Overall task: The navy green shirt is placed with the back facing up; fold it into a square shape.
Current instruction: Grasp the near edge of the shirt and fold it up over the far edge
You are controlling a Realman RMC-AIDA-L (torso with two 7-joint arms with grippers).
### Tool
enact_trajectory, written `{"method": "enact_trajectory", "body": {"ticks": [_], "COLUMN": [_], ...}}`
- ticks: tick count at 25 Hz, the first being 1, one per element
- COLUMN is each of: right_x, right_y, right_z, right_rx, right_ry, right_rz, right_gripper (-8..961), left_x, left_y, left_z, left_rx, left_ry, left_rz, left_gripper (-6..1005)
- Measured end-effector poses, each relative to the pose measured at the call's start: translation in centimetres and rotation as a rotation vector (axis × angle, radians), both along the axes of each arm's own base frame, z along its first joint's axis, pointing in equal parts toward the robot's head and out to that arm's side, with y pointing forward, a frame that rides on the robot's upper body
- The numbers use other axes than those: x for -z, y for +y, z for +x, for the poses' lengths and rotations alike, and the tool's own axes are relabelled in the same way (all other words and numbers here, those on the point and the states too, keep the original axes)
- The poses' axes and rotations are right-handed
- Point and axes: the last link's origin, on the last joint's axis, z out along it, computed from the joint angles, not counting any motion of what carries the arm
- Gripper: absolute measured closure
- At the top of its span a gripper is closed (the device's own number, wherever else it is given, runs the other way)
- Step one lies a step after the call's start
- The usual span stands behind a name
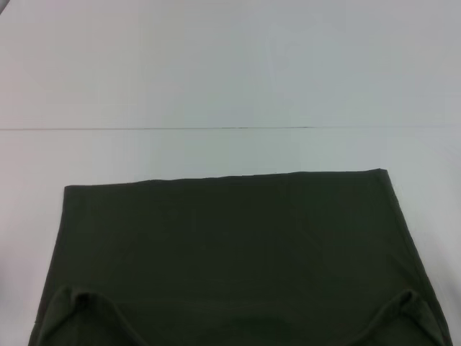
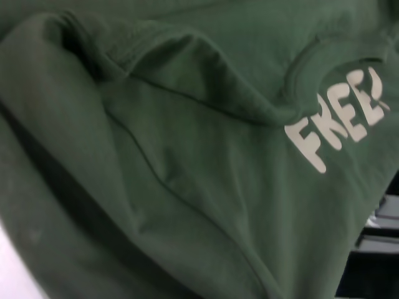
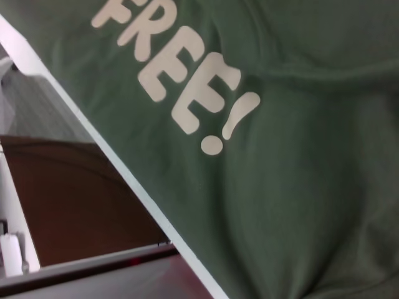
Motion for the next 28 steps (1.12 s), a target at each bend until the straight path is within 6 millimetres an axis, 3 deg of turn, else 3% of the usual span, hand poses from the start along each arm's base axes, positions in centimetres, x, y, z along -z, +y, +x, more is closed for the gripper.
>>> {"method": "enact_trajectory", "body": {"ticks": [5,14,23,28], "right_x": [0.2,0.1,-4.5,-6.4], "right_y": [-0.1,0.4,2.6,4.1], "right_z": [0.0,-0.7,0.5,1.2], "right_rx": [-0.005,0.006,0.119,0.182], "right_ry": [0.000,0.092,0.245,0.326], "right_rz": [-0.006,0.060,0.394,0.625], "right_gripper": [880,881,880,881], "left_x": [0.2,0.1,-3.6,-4.6], "left_y": [-0.7,0.0,2.2,3.5], "left_z": [0.1,0.3,0.2,-0.3], "left_rx": [0.000,0.003,-0.042,-0.085], "left_ry": [-0.016,-0.065,-0.179,-0.225], "left_rz": [-0.038,0.036,0.337,0.513], "left_gripper": [959,959,960,960]}}
